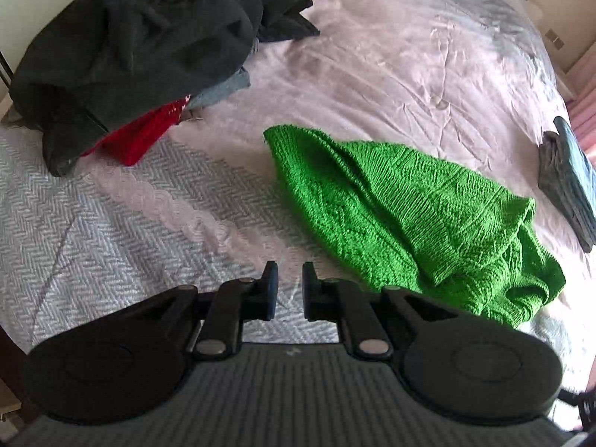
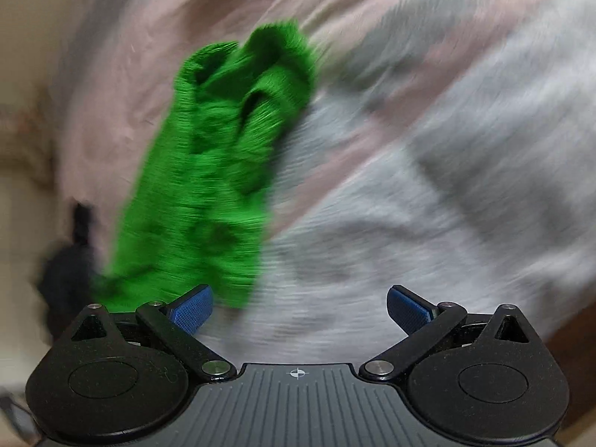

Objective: Fold clothes

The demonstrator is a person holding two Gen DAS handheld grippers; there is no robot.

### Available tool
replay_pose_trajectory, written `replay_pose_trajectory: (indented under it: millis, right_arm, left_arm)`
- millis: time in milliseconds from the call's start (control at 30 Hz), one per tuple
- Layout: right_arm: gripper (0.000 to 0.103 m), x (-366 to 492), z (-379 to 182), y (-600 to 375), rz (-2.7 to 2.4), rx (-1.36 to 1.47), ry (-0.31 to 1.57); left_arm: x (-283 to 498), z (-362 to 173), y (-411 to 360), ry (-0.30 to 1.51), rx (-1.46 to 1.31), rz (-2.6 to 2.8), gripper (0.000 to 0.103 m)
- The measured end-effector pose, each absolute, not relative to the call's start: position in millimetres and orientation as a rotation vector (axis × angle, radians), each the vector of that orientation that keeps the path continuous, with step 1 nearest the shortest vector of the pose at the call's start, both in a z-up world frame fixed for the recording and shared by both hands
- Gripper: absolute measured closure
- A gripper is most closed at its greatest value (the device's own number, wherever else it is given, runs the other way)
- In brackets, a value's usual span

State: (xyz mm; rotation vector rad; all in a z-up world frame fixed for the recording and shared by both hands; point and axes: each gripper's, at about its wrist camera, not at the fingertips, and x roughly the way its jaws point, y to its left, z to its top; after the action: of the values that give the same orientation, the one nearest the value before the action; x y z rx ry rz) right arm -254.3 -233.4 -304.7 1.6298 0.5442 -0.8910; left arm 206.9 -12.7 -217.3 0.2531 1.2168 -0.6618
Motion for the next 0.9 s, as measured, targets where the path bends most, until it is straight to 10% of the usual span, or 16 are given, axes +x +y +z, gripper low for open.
replay_pose_trajectory:
  millis: [267,467,900]
  right_arm:
    - [0.018,-204.8,-369.8,-231.0,-0.925,1.778,0.308]
    - [0.093,-171.3,-376.9,-252.7,-0.872,1.614,0.418]
    - [0.098,-326.0,-264.4,-354.6,-1.067,1.384,0.255]
  left_arm:
    - [219.8,-225.8,-10.3,1.238,0.248,-0.667,0.089]
    - [215.8,-225.8,-14.7,1.248,0.243,-0.669,0.089]
    - [179.8,-209.9,-57.8,1.241,0.246,-0.738,0.089]
